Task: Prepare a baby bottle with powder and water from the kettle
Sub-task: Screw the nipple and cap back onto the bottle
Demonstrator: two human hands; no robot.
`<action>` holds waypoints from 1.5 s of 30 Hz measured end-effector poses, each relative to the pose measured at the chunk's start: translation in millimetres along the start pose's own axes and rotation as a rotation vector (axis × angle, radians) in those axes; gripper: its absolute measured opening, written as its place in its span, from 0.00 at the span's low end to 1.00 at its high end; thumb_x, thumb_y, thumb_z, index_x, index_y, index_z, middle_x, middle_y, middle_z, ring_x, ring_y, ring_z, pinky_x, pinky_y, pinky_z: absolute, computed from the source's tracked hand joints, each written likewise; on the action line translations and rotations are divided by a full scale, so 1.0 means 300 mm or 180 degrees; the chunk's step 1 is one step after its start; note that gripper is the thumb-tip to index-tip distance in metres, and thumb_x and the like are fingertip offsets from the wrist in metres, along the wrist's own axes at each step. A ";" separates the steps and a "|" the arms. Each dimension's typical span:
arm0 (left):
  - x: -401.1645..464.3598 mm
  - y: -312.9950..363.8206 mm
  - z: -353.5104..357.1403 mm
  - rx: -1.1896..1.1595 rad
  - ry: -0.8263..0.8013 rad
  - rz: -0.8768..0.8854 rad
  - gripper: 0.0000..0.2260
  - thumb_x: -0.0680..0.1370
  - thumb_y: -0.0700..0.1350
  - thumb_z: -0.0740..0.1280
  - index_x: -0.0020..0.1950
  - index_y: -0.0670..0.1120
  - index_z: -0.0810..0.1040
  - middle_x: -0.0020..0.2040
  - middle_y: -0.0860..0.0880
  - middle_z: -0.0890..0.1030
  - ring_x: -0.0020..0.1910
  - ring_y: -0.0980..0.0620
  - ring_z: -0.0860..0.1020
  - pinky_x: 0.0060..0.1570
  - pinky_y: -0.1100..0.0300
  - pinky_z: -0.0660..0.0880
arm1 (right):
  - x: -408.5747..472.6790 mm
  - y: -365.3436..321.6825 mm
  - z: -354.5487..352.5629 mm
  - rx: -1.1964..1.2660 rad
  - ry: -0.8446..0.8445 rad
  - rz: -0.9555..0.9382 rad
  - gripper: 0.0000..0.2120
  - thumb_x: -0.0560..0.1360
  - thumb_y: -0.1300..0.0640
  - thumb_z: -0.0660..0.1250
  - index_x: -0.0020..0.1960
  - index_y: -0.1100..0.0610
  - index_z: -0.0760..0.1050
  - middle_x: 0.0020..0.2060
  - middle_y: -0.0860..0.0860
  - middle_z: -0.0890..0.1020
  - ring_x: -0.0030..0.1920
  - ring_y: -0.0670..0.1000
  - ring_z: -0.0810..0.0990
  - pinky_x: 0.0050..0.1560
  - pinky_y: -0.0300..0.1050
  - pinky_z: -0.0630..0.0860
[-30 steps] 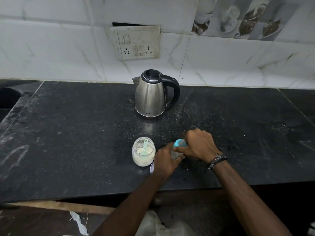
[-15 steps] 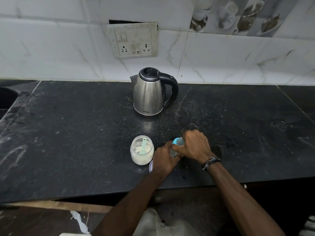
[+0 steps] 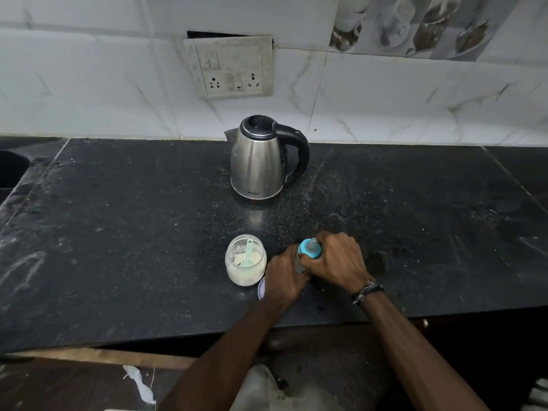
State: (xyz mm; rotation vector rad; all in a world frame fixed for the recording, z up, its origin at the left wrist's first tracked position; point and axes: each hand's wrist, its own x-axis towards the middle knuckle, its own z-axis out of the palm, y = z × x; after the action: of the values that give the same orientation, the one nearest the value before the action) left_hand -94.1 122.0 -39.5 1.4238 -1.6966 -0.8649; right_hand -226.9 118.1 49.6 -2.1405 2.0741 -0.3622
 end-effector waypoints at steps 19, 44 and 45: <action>-0.010 0.000 0.005 0.0051 0.0014 -0.0049 0.24 0.71 0.55 0.78 0.63 0.48 0.79 0.54 0.49 0.87 0.52 0.48 0.85 0.50 0.51 0.81 | 0.000 0.223 -0.027 0.0329 -0.0127 0.1123 0.44 0.59 0.37 0.79 0.68 0.54 0.68 0.60 0.56 0.76 0.60 0.58 0.76 0.57 0.56 0.76; -0.004 -0.005 0.008 0.0116 0.0030 -0.0036 0.24 0.70 0.54 0.79 0.63 0.47 0.79 0.52 0.48 0.87 0.49 0.47 0.85 0.47 0.51 0.81 | 0.050 0.036 -0.220 0.0457 -0.0589 -0.0187 0.27 0.60 0.46 0.79 0.55 0.49 0.76 0.46 0.46 0.83 0.45 0.48 0.81 0.46 0.49 0.80; -0.003 -0.005 0.008 0.0124 0.0027 -0.0042 0.24 0.70 0.55 0.79 0.62 0.47 0.79 0.51 0.47 0.87 0.48 0.47 0.85 0.47 0.51 0.81 | 0.057 0.019 -0.218 0.0342 -0.0653 -0.0258 0.24 0.60 0.47 0.79 0.53 0.48 0.76 0.46 0.46 0.83 0.45 0.49 0.81 0.46 0.50 0.80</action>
State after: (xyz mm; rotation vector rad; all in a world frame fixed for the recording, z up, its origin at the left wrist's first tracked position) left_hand -95.4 122.8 -42.2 1.4641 -1.7080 -0.8361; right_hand -249.5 105.2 112.3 -2.1059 1.8205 -0.2453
